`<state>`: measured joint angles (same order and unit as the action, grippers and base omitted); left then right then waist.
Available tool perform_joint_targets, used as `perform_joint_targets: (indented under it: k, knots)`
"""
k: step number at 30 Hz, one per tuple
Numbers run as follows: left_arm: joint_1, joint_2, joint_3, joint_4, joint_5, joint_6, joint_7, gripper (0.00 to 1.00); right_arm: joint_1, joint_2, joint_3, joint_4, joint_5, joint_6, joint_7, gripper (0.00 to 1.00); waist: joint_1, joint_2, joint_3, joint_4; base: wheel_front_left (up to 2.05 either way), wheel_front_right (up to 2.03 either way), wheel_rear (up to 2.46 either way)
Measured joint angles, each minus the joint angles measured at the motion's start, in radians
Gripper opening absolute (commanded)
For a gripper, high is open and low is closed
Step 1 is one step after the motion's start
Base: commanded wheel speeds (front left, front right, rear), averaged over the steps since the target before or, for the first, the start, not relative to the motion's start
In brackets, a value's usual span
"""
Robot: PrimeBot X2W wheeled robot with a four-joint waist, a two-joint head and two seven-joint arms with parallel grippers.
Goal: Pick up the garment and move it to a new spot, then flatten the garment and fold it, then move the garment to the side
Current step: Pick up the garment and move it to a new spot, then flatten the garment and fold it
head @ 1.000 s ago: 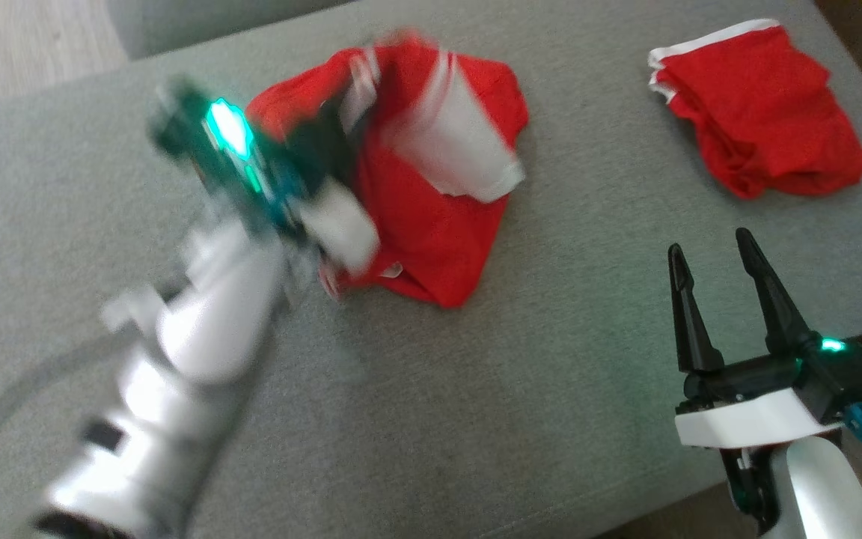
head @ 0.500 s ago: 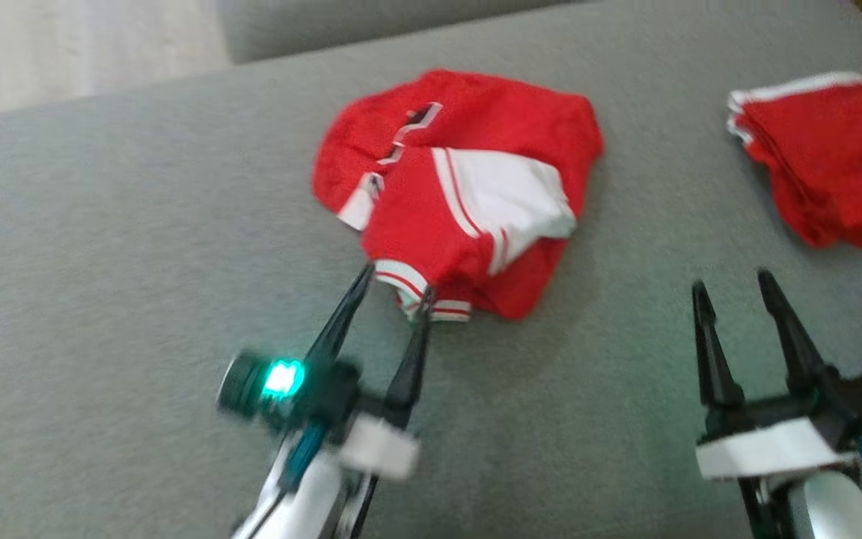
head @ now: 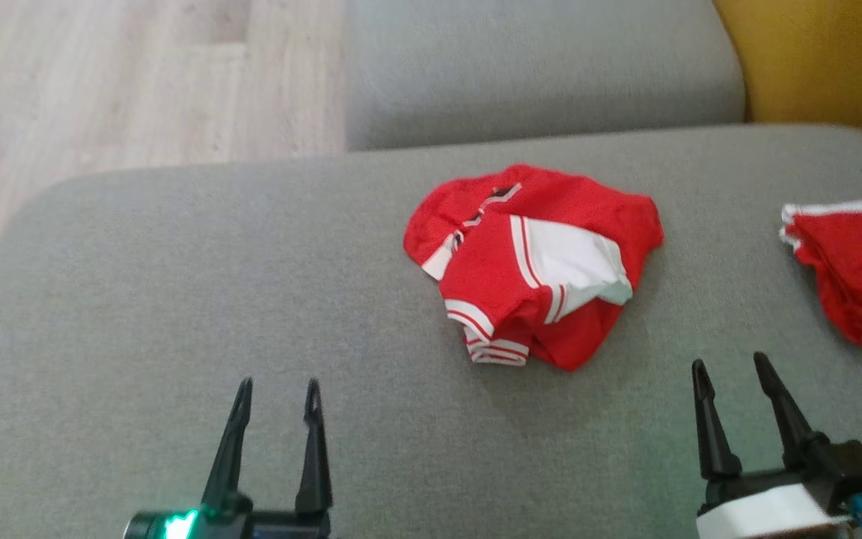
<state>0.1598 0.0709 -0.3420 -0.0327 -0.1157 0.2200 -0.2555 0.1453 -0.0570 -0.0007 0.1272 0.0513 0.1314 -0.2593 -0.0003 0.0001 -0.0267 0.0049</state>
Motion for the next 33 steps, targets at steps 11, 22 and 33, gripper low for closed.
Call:
perform_joint_targets:
  k: [11,22,33]
  knots:
    - [0.054,-0.005,0.026,-0.018,0.029,-0.011,0.0,1.0,0.035,0.011,0.001,0.0,0.0,0.0,0.0,1.0,0.0003,0.0,-0.033,0.029,0.0,0.0,0.0]
    - [0.054,-0.008,0.04,-0.007,0.039,-0.019,0.0,1.0,0.035,0.012,0.004,-0.007,0.0,0.0,0.0,1.0,0.0003,0.0,-0.031,0.035,0.0,0.0,0.0]
    - [0.054,-0.009,0.042,-0.005,0.038,-0.016,0.0,1.0,0.035,0.012,0.016,-0.013,0.003,0.0,0.0,1.0,0.0003,0.0,-0.022,0.034,0.0,0.0,0.0]
